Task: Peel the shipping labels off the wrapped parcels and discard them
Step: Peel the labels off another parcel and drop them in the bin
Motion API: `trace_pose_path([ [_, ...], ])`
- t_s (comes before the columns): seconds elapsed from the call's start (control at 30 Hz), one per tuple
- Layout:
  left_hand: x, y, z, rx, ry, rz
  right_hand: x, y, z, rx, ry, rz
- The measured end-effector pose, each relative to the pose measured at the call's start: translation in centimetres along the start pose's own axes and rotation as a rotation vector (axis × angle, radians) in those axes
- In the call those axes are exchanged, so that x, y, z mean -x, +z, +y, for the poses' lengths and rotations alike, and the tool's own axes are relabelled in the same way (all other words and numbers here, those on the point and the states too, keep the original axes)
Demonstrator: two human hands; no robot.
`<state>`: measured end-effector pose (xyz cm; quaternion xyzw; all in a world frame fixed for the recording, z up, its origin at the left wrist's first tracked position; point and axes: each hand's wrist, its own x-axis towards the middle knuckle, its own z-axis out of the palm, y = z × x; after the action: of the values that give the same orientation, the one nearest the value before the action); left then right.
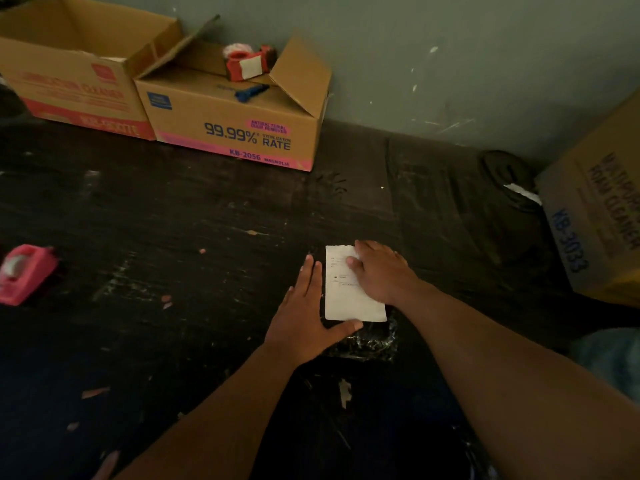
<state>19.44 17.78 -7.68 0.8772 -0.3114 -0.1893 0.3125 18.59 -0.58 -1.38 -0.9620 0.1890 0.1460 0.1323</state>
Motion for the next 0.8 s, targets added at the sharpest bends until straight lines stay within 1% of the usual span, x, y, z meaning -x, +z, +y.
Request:
trace_pose_path([
  [0.27, -0.3, 0.1, -0.2, -0.023, 0.015, 0.007, -2.8, -2.5, -0.4, -0.036, -0.027, -0.012],
  [0.37, -0.3, -0.1, 0.0, -0.047, 0.008, -0.007, -3.3, -2.5, -0.5, -0.102, 0.003, -0.021],
  [0.5, -0.2, -0.3, 0.1, -0.051, 0.008, -0.023, -3.5, -2.6, -0.7, -0.117, 0.013, -0.013],
  [0.7, -0.2, -0.4, 0.2, -0.056, 0.010, -0.019, -3.6, -2.4, -1.2, -0.136, -0.058, -0.005],
  [0.8, -0.1, -0.4, 0.3, -0.064, 0.001, -0.026, -3.6, -2.0, -1.7, -0.165, -0.053, 0.014],
])
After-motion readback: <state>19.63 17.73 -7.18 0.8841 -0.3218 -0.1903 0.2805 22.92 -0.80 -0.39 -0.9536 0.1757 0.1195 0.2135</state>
